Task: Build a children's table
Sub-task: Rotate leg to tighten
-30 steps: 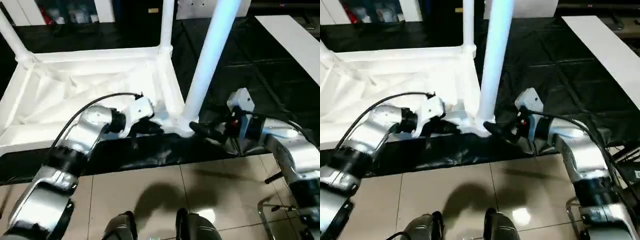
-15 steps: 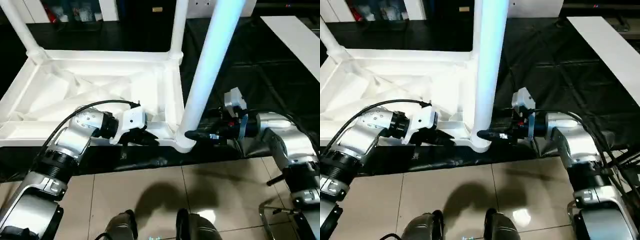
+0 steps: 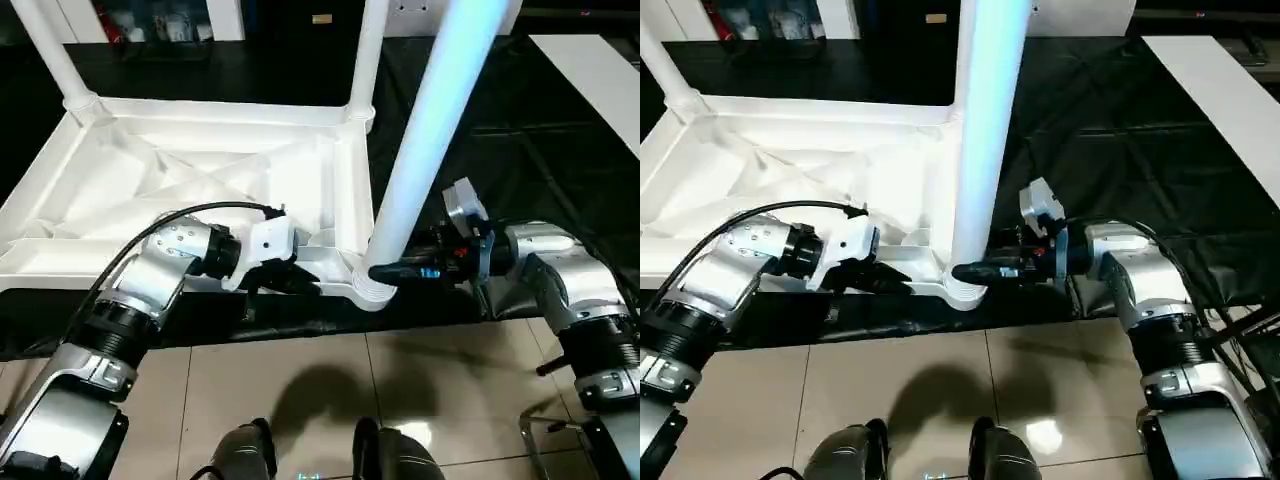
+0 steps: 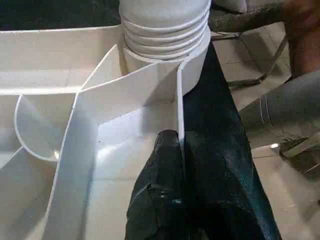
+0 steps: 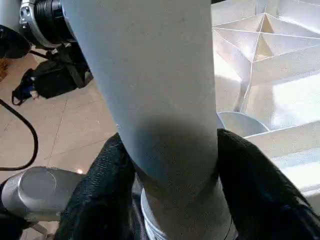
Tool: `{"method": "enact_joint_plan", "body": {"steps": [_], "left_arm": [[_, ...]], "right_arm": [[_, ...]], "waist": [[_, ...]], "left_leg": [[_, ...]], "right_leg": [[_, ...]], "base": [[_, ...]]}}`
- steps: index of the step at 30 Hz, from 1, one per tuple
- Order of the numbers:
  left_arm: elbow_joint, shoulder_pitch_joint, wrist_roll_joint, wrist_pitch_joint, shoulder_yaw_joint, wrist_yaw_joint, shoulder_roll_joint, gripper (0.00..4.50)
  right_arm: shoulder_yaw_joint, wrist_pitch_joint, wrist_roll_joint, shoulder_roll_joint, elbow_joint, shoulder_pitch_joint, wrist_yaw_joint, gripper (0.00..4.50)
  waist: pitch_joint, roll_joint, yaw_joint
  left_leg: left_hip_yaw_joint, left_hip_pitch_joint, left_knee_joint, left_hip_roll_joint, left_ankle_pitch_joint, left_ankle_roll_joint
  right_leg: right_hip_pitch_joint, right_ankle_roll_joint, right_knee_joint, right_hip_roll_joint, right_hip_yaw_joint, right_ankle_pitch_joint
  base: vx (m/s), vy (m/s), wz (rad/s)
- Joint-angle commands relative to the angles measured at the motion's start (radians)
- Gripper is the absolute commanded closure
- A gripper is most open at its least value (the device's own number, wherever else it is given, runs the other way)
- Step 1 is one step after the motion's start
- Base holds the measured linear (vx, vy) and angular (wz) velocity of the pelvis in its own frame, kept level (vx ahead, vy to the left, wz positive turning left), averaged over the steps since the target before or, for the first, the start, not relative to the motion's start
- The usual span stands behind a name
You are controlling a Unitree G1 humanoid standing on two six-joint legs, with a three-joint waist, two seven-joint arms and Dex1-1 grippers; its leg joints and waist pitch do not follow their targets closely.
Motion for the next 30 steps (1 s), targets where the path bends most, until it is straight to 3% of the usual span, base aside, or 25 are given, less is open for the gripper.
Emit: {"method": "enact_joint_plan", "body": {"steps": [1,10,12,16,17,18,19,20,22,23,24,27,28,30], "left_arm": [[-0.005,0.009,0.004,-0.007,-0.03,-0.036,-0.004,4.5],[0.021,-0.008,0.02,0.027,-0.028,-0.009,-0.005,4.5],[0.037,-0.021,0.027,0.042,-0.022,0.016,-0.013,4.5],[0.069,-0.056,0.026,0.09,0.006,0.089,-0.049,4.5],[0.083,-0.078,0.023,0.127,0.024,0.14,-0.073,4.5],[0.091,-0.093,0.018,0.158,0.037,0.173,-0.09,4.5],[0.091,-0.093,0.018,0.158,0.037,0.173,-0.09,4.5],[0.108,-0.117,0.021,0.19,0.051,0.229,-0.115,4.5],[0.144,-0.151,0.038,0.215,0.063,0.312,-0.149,4.5],[0.161,-0.164,0.041,0.226,0.068,0.343,-0.164,4.5],[0.172,-0.174,0.044,0.234,0.072,0.364,-0.174,4.5],[0.234,-0.22,0.062,0.251,0.085,0.476,-0.223,4.5],[0.26,-0.238,0.074,0.254,0.084,0.52,-0.244,4.5],[0.285,-0.259,0.08,0.261,0.092,0.58,-0.275,4.5]], "right_arm": [[0.002,0.005,0.007,-0.002,0.003,-0.004,0.022,2.36],[0.006,0.019,0.009,0.0,-0.018,0.016,0.038,2.48],[0.005,0.027,0.01,0.004,-0.039,0.03,0.022,2.48],[-0.002,0.032,-0.016,0.029,-0.069,0.054,-0.083,2.49],[-0.011,0.016,-0.056,0.06,-0.061,0.055,-0.196,2.49],[-0.016,0.019,-0.079,0.081,-0.059,0.054,-0.27,2.5],[-0.016,0.019,-0.079,0.081,-0.059,0.054,-0.27,2.5],[-0.024,0.036,-0.104,0.113,-0.063,0.052,-0.369,2.51],[-0.038,0.061,-0.133,0.168,-0.075,0.05,-0.506,2.52],[-0.042,0.077,-0.14,0.191,-0.077,0.049,-0.553,2.54],[-0.045,0.089,-0.145,0.207,-0.08,0.05,-0.584,2.55],[-0.063,0.109,-0.199,0.301,-0.075,0.044,-0.799,2.57],[-0.08,0.113,-0.22,0.35,-0.068,0.039,-0.91,2.57],[-0.124,0.115,-0.221,0.422,-0.04,0.023,-1.06,2.57]], "waist": [[-0.098,-0.014,0.002],[-0.097,-0.013,0.003],[-0.097,-0.008,0.005],[-0.094,-0.006,0.007],[-0.091,-0.01,0.004],[-0.088,-0.006,0.0],[-0.086,-0.009,-0.002],[-0.082,-0.01,-0.007],[-0.078,-0.01,-0.018],[-0.079,-0.008,-0.02],[-0.079,-0.01,-0.027],[-0.077,0.001,-0.036],[-0.075,0.009,-0.041],[-0.072,0.024,-0.048]], "left_leg": [[-0.03,0.026,-0.062,0.055,-0.242,0.081],[-0.031,0.027,-0.063,0.055,-0.253,0.077],[-0.032,0.028,-0.063,0.055,-0.252,0.075],[-0.032,0.032,-0.064,0.054,-0.274,0.068],[-0.035,0.029,-0.066,0.054,-0.28,0.056],[-0.037,0.032,-0.066,0.051,-0.305,0.041],[-0.041,0.037,-0.063,0.046,-0.328,0.028],[-0.043,0.032,-0.064,0.046,-0.333,0.025],[-0.046,0.038,-0.062,0.039,-0.363,0.014],[-0.048,0.04,-0.062,0.041,-0.374,0.011],[-0.052,0.035,-0.063,0.039,-0.379,0.011],[-0.057,0.041,-0.068,0.044,-0.416,0.011],[-0.063,0.054,-0.072,0.052,-0.494,-0.003],[-0.072,0.059,-0.08,0.06,-0.565,-0.022]], "right_leg": [[0.062,-0.186,-0.075,-0.081,0.057,-0.474],[0.061,-0.185,-0.077,-0.08,0.057,-0.484],[0.061,-0.187,-0.077,-0.082,0.057,-0.482],[0.057,-0.183,-0.083,-0.081,0.056,-0.503],[0.058,-0.174,-0.084,-0.082,0.054,-0.529],[0.054,-0.162,-0.091,-0.082,0.051,-0.573],[0.054,-0.141,-0.099,-0.084,0.046,-0.627],[0.056,-0.132,-0.099,-0.087,0.045,-0.645],[0.05,-0.086,-0.117,-0.083,0.033,-0.719],[0.049,-0.081,-0.118,-0.085,0.031,-0.725],[0.058,-0.071,-0.122,-0.086,0.023,-0.725],[0.056,-0.059,-0.132,-0.083,0.008,-0.704],[0.055,-0.059,-0.142,-0.085,-0.01,-0.687],[0.057,-0.064,-0.14,-0.086,-0.019,-0.654]], "base": [[0.0,0.0,0.0],[0.0,0.0,0.0],[0.0,0.0,0.0],[0.0,0.0,0.0],[0.0,0.0,0.0],[0.0,0.0,0.0],[0.0,0.0,0.0],[0.0,0.0,0.0],[0.0,0.0,0.0],[0.0,0.0,0.0],[0.0,0.0,0.0],[0.0,0.0,0.0],[0.0,0.0,0.0],[0.0,0.0,0.0]]}}
